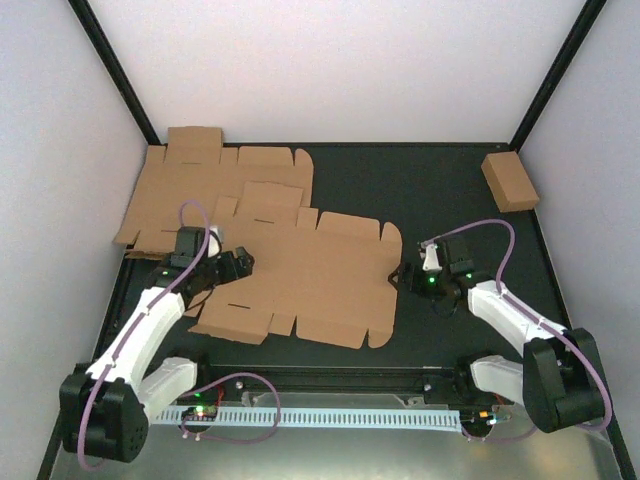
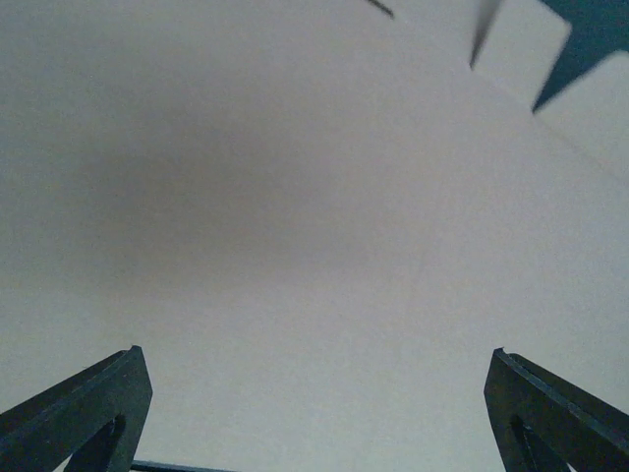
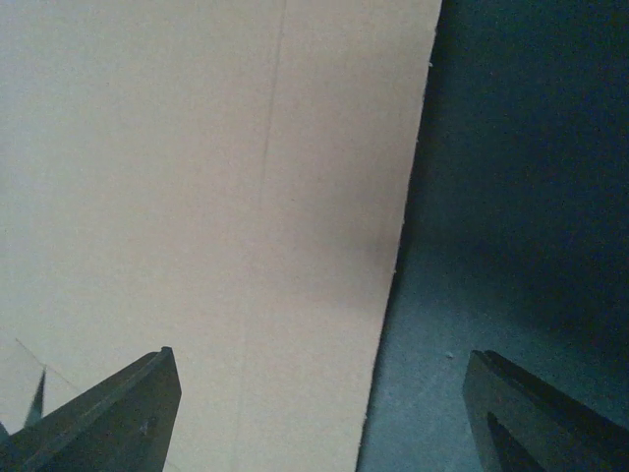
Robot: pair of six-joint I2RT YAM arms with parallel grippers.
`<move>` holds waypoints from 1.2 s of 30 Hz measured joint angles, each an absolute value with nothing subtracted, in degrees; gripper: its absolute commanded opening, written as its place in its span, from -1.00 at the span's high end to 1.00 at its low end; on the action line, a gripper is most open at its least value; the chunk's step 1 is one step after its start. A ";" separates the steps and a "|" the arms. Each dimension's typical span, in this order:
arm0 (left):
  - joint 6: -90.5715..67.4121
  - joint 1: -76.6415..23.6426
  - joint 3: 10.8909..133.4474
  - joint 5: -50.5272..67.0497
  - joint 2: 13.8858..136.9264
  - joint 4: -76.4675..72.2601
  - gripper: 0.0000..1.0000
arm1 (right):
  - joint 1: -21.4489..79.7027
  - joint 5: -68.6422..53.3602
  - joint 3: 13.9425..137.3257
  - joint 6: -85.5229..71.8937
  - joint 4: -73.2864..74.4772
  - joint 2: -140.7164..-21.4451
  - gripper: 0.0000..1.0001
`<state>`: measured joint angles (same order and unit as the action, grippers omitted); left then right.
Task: Fold the paper box
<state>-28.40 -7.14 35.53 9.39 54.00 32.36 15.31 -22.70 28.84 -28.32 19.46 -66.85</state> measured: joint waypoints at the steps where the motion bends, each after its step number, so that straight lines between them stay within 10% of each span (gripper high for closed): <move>1: -28.21 -7.11 35.03 11.51 54.94 31.59 -0.91 | 15.35 -22.92 28.77 -28.49 19.05 -66.85 -0.58; 36: -27.24 -8.40 28.34 27.20 73.25 14.15 -0.85 | 15.29 -33.76 25.74 -33.32 1.39 -80.27 -0.02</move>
